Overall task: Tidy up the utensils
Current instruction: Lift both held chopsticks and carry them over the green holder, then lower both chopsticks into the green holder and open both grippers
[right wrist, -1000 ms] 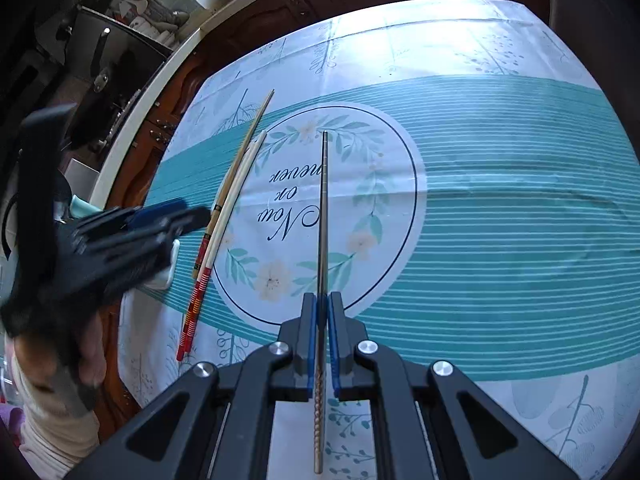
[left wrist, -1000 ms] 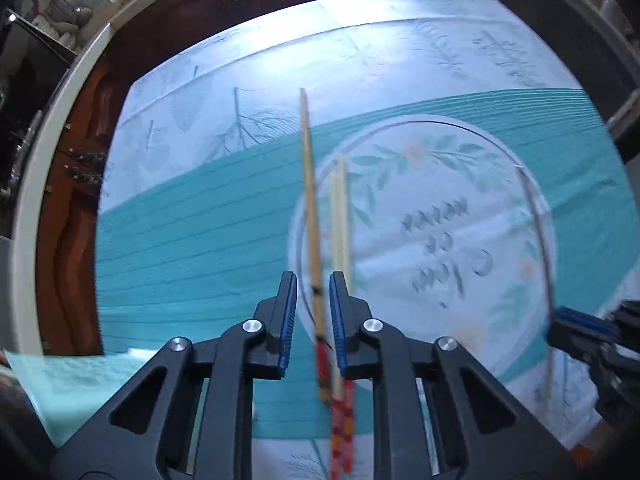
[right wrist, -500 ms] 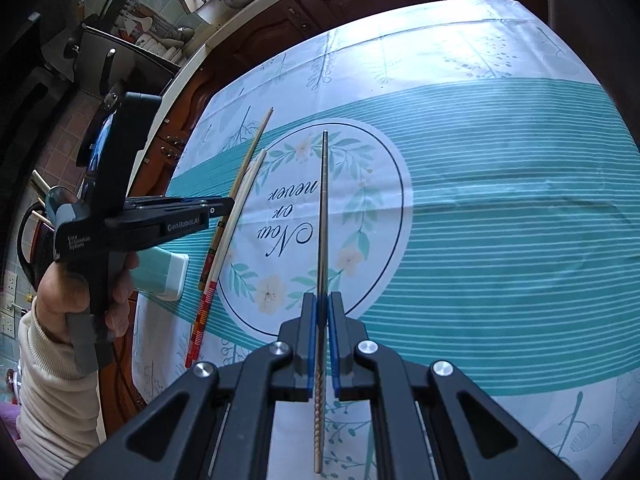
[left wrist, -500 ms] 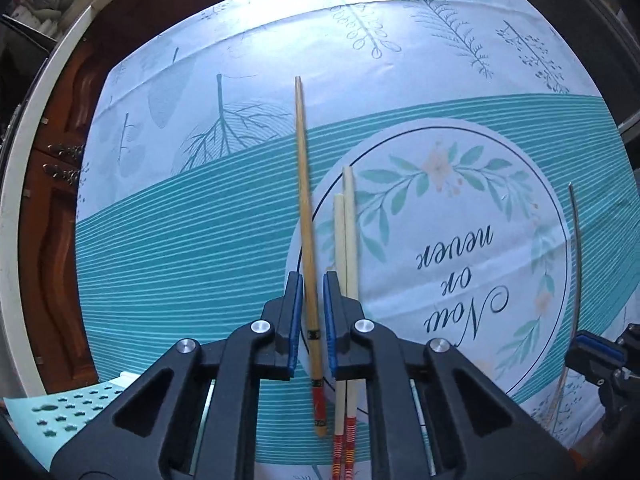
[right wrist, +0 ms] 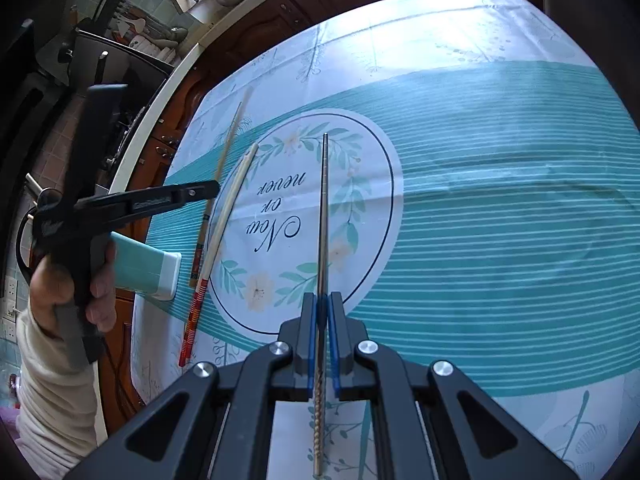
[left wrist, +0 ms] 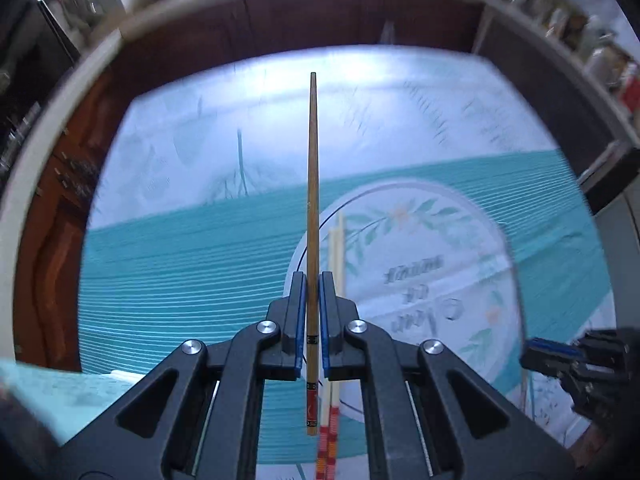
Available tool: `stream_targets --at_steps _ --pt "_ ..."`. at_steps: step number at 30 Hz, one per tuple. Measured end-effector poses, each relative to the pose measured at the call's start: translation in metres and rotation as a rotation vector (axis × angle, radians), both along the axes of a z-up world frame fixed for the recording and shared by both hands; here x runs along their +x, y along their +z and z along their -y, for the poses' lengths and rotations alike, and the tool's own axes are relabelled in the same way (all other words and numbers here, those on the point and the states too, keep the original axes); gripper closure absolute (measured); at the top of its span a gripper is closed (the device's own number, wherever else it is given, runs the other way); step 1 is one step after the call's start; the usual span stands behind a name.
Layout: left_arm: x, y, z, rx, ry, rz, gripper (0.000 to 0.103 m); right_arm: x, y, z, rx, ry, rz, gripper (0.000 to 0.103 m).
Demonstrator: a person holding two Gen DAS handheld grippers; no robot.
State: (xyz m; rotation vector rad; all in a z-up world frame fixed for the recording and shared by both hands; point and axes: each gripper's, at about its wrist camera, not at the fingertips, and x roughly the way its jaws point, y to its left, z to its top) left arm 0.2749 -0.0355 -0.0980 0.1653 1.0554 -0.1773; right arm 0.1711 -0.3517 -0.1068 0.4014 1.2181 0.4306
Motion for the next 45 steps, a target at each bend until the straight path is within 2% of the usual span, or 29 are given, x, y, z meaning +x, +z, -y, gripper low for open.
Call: stream_targets --at_steps 7,10,15,19,22,25,31,33,39,45 --pt "-0.099 0.07 -0.012 -0.143 -0.07 0.353 0.099 -0.017 0.021 -0.011 -0.018 0.016 0.099 0.098" --pt "-0.142 0.094 -0.021 -0.153 -0.061 0.5 0.099 -0.026 0.033 -0.023 -0.016 0.03 0.149 0.098" --pt "-0.209 0.135 -0.063 -0.141 0.021 0.744 0.099 -0.041 0.059 -0.05 -0.026 0.061 0.264 0.098" --pt "-0.242 0.163 -0.109 -0.125 0.101 0.879 0.099 -0.058 0.092 -0.078 0.003 0.104 0.406 0.098" --pt "-0.259 0.178 -0.146 -0.123 0.137 0.915 0.099 -0.069 0.117 -0.103 0.028 0.133 0.518 0.098" --pt "-0.257 0.181 -0.181 -0.148 0.147 0.93 0.099 -0.078 0.142 -0.132 0.071 0.171 0.625 0.098" --pt "-0.222 0.163 -0.241 -0.243 0.123 0.952 0.099 -0.083 0.178 -0.191 0.159 0.237 0.783 0.098" --pt "-0.2 0.149 -0.248 -0.28 0.118 0.947 0.099 -0.08 0.186 -0.208 0.175 0.242 0.836 0.098" --pt "-0.171 0.113 -0.273 -0.364 0.127 0.931 0.099 -0.074 0.195 -0.248 0.164 0.222 1.018 0.098" --pt "-0.15 0.078 -0.275 -0.363 0.086 0.878 0.099 -0.061 0.177 -0.27 0.144 0.192 1.067 0.098"
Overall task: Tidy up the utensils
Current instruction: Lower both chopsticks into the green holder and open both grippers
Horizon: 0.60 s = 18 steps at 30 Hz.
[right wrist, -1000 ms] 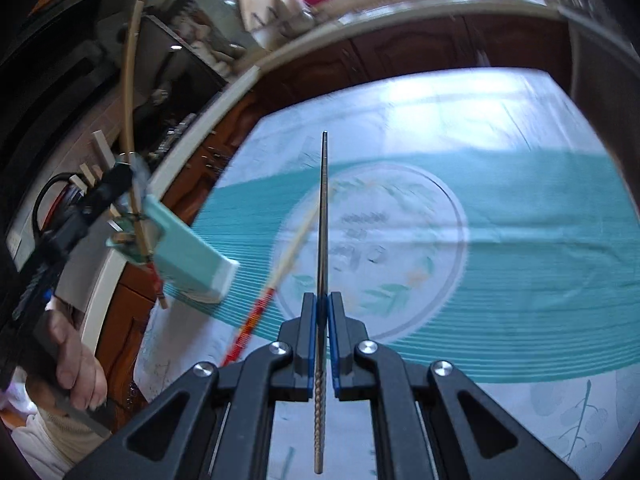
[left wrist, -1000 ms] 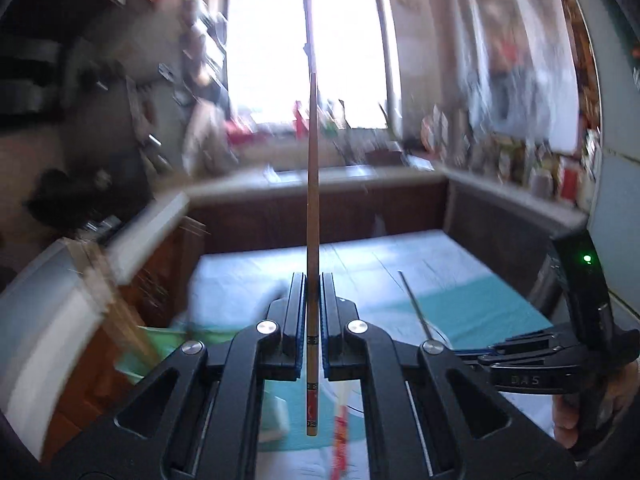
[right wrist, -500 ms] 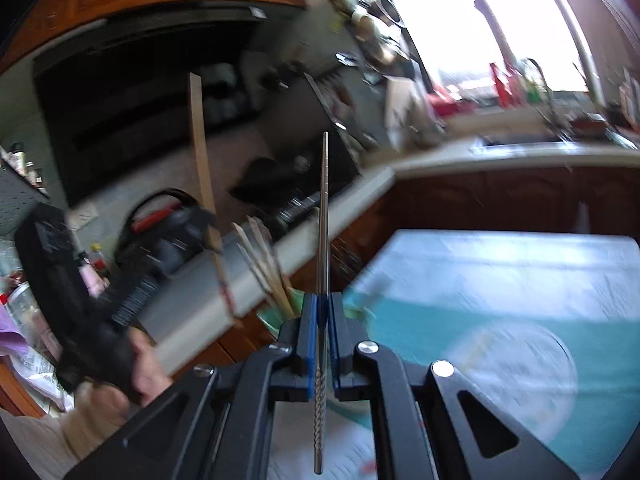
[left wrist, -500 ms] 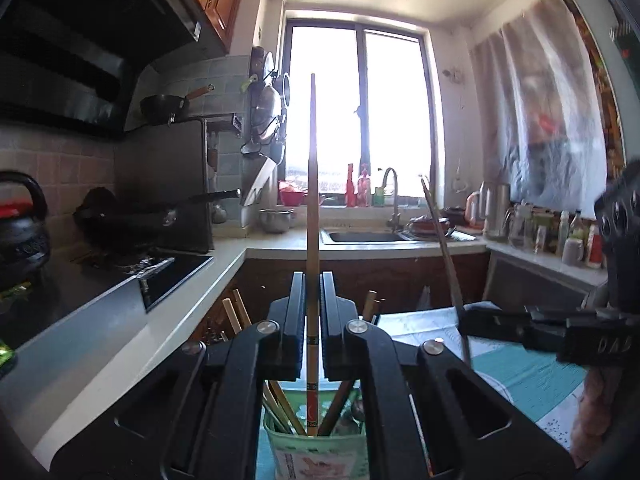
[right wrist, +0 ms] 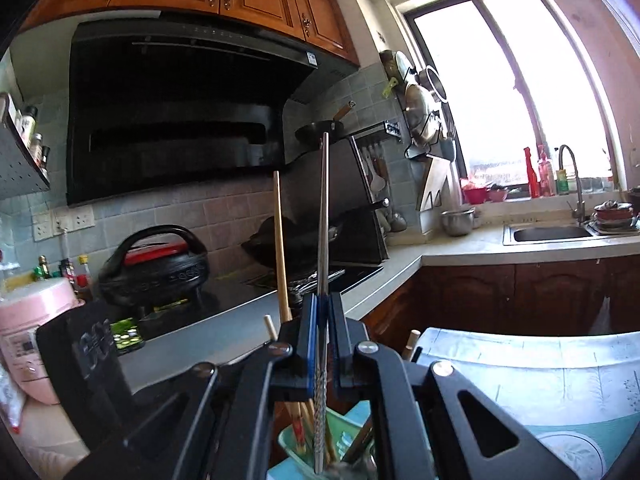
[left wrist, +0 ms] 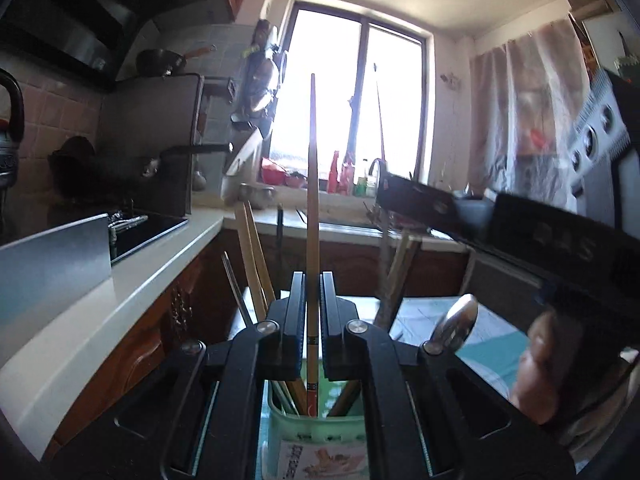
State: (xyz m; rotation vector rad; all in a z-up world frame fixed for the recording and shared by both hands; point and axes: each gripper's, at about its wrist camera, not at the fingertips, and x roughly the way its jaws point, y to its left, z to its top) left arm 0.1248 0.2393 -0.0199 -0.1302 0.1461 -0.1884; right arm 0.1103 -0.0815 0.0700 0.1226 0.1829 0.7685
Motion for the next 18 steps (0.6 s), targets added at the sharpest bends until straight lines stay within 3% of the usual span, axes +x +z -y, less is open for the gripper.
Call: stream_targets --at_steps 4,8,15,18 --pt "-0.001 -0.015 0.009 0.032 -0.015 -0.003 0.099 0.005 -0.015 -0.011 0.003 -0.05 0.016 0.098" --pt "-0.007 -0.024 0.01 0.013 -0.022 -0.026 0.099 0.01 -0.028 -0.016 0.017 -0.067 -0.004 0.098" --pt "-0.008 -0.031 0.013 0.007 -0.022 -0.111 0.098 0.006 -0.061 -0.018 -0.063 -0.02 -0.077 0.097" --pt "-0.008 -0.032 0.014 -0.012 -0.025 -0.156 0.086 0.004 -0.074 -0.016 -0.116 0.002 -0.125 0.097"
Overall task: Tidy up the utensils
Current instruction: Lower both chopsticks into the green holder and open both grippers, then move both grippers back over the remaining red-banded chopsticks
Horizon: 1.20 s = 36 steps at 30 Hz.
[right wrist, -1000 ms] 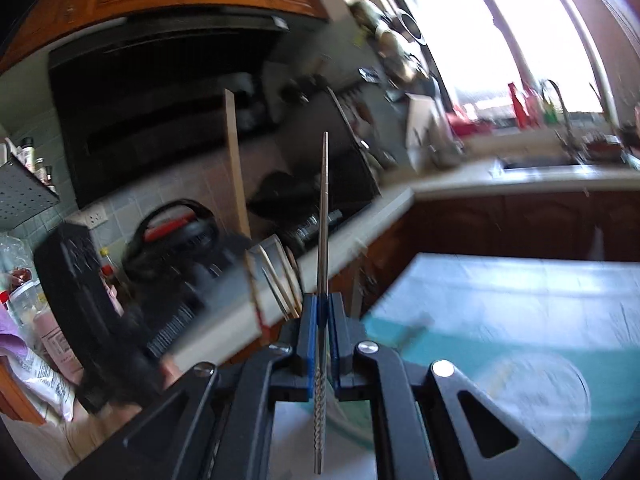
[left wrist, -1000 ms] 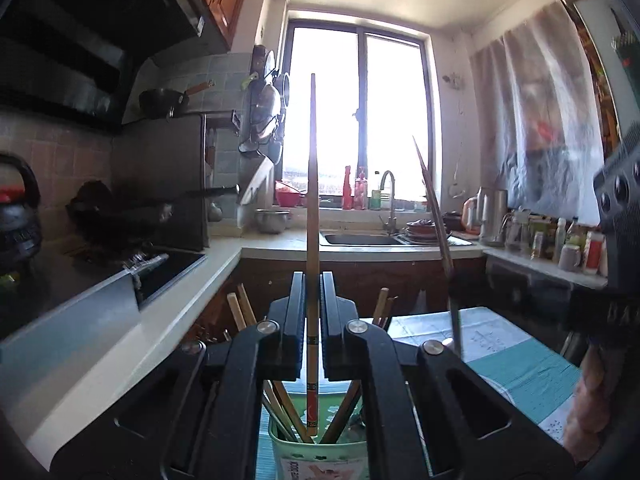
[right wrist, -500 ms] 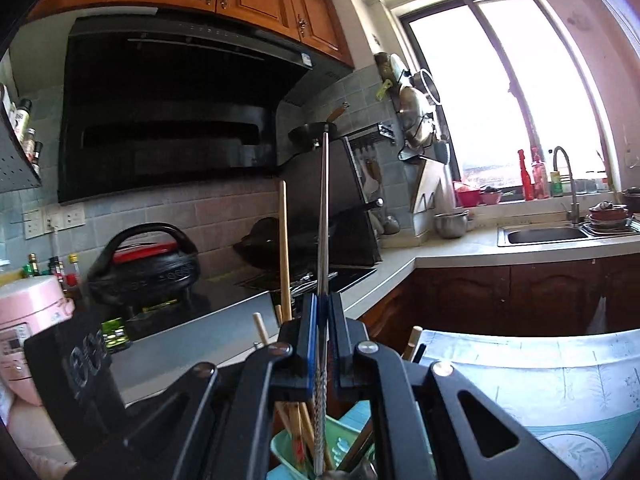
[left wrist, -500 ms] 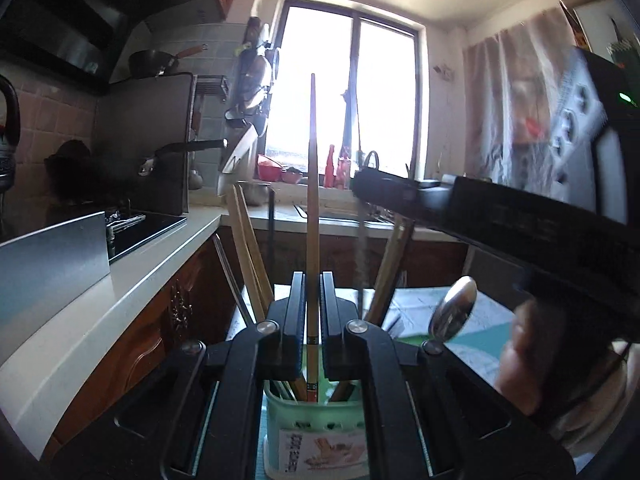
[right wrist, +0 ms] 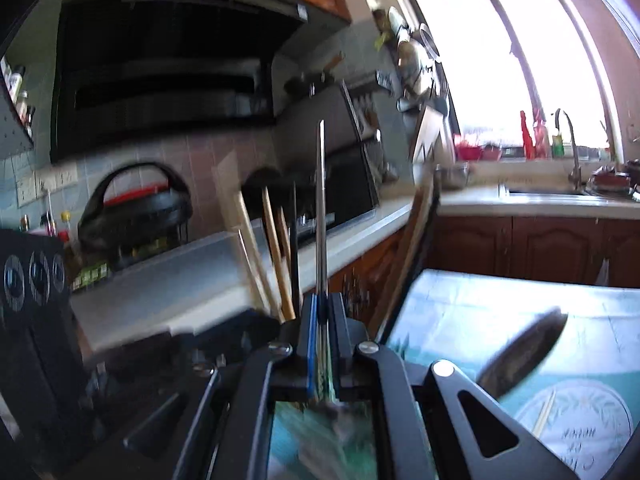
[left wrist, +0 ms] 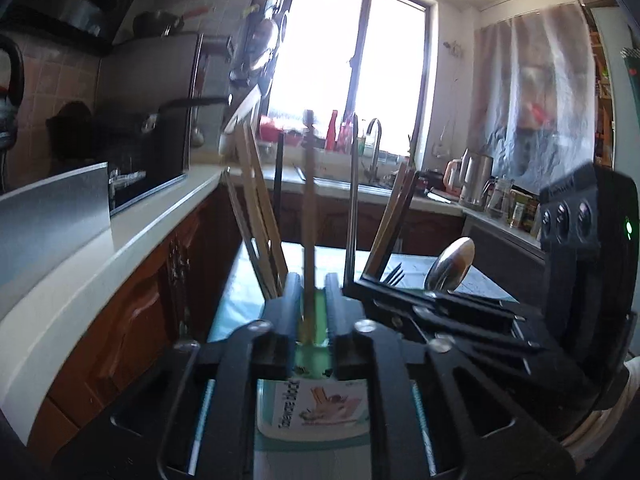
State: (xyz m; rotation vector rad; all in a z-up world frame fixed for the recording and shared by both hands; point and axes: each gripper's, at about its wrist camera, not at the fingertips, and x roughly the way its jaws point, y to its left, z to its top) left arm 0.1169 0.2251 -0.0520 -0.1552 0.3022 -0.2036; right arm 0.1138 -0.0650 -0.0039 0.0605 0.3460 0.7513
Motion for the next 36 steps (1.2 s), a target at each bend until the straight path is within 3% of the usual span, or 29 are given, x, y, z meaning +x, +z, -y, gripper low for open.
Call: stream_targets --at_steps 2,4,6,8,11,19,26,33,36 --pt "-0.001 0.001 -0.001 -0.013 0.014 -0.021 0.072 -0.001 -0.007 0.003 -0.029 0.028 -0.041 0.097" --pt "-0.001 0.002 -0.003 -0.035 0.037 -0.037 0.047 -0.003 -0.01 0.007 -0.043 0.038 -0.069 0.097" --pt "-0.002 0.005 -0.005 -0.051 0.06 -0.046 0.04 -0.005 -0.01 0.013 -0.041 0.043 -0.087 0.097" --pt "-0.007 0.009 0.0 -0.045 0.074 -0.052 0.039 -0.007 -0.008 0.019 -0.038 0.037 -0.108 0.094" --pt "-0.015 0.014 0.012 -0.019 0.096 -0.054 0.039 -0.013 -0.006 0.031 -0.012 0.013 -0.142 0.082" --pt "-0.043 0.017 0.059 0.054 0.103 -0.098 0.039 -0.035 -0.009 0.068 0.038 -0.092 -0.262 0.081" --pt "-0.064 0.005 0.109 0.121 0.057 -0.134 0.039 -0.056 -0.02 0.099 -0.025 -0.166 -0.329 0.081" --pt "-0.048 -0.015 0.151 0.122 -0.044 -0.288 0.04 -0.054 -0.042 0.136 -0.002 -0.241 -0.445 0.081" --pt "-0.037 -0.023 0.17 0.137 -0.088 -0.355 0.052 -0.046 -0.051 0.156 0.028 -0.295 -0.521 0.081"
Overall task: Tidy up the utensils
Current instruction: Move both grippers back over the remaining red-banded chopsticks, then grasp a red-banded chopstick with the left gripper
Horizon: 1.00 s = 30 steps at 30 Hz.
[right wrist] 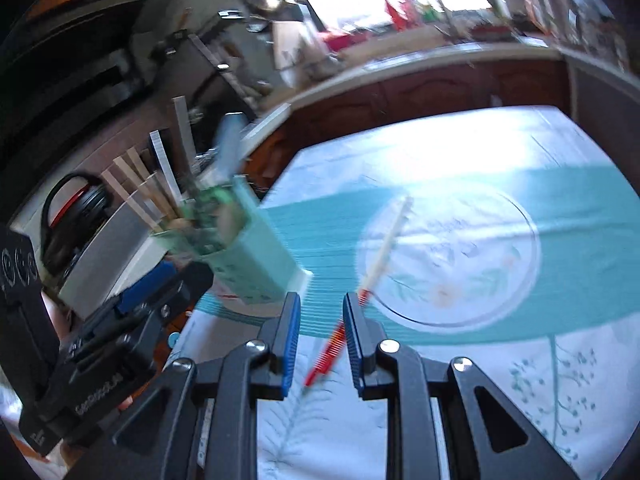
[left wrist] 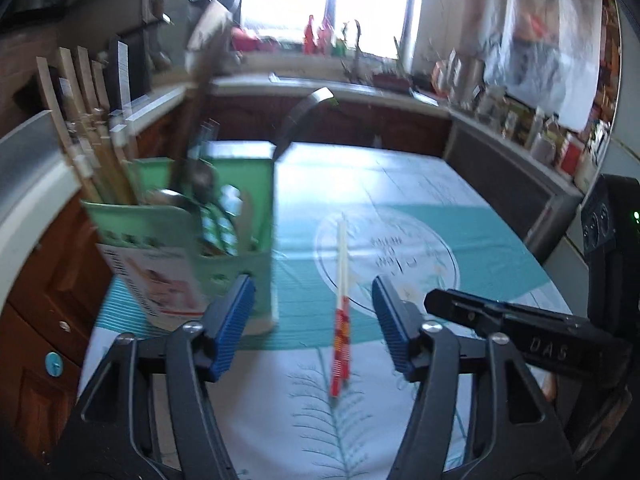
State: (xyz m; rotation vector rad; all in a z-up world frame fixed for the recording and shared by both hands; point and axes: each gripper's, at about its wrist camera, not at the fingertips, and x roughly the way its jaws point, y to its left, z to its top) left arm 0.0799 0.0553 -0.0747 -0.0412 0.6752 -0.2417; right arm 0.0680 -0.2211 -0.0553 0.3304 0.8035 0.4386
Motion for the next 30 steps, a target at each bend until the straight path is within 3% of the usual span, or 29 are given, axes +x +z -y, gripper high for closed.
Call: stream_targets --at_steps 3,6,10,13,22,30 --pt "0.016 -0.008 0.021 0.008 -0.063 -0.085 0.064 0.01 -0.01 0.017 0.028 -0.042 -0.069 0.081" --pt "0.039 -0.024 0.052 0.067 -0.124 -0.187 0.069 0.015 -0.02 0.033 0.036 -0.077 -0.111 0.081" --pt "0.076 -0.051 0.082 0.127 -0.155 -0.341 0.085 0.022 -0.033 0.052 0.08 -0.09 -0.18 0.081" --pt "0.102 -0.065 0.091 0.134 -0.144 -0.427 0.087 0.026 -0.035 0.06 0.08 -0.1 -0.181 0.081" --pt "0.143 -0.081 0.09 0.142 -0.097 -0.56 0.087 0.026 -0.034 0.083 0.102 -0.109 -0.164 0.081" --pt "0.158 -0.076 0.099 0.176 -0.107 -0.591 0.087 0.029 -0.043 0.097 0.134 -0.121 -0.19 0.081"
